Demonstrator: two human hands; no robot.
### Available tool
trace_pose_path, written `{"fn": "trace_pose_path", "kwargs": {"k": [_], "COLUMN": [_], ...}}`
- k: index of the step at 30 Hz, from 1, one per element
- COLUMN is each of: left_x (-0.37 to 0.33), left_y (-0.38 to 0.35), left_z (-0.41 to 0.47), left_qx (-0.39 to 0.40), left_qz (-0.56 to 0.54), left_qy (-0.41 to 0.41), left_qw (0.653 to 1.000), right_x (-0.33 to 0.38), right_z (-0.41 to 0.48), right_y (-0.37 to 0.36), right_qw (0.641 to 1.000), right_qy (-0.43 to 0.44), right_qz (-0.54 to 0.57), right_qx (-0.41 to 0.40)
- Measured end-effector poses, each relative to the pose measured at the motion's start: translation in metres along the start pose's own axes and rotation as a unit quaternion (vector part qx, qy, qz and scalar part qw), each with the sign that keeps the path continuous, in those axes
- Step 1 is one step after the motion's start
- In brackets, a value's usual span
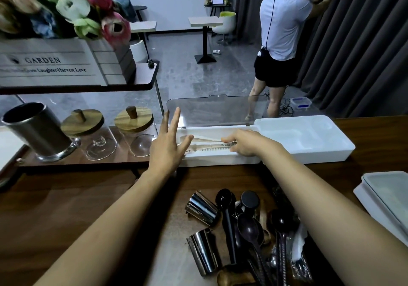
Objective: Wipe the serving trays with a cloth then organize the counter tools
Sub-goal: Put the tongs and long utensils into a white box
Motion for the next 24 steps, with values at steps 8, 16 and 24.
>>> {"fn": "trace_pose_path", "kwargs": {"k": [8, 16, 24], "left_x": [0.001, -0.001, -0.003], "left_y": [0.0, 0.001, 0.002], "left_z": [0.0, -0.001, -0.001], "left_qx": [0.0, 0.002, 0.004], "left_qz": [-0.004, -0.002, -0.001], "left_qy": [0.001, -0.001, -0.005], "left_qw": [1.0, 1.0, 1.0], "right_x": [-0.003, -0.003, -0.004], "right_z": [-0.016, -0.021, -0.051], "right_y": [0.012, 0.018, 0.026], "right_qw": [0.999, 0.995, 0.99], "right_qy": [0.028, 0.025, 0.063], "right_qz": [-0.004, -0.089, 0.102], "right_qx": [-0.034, -0.045, -0.07]}}
Point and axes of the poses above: each hand's wrist, its own z-axis towards the middle knuckle, its own y-axis out of the back of the hand, x = y × z, the point moved 7 cm from there along z, towards the middle knuckle, and after that the axes turned 3 degrees about z, right-handed, at the moved point
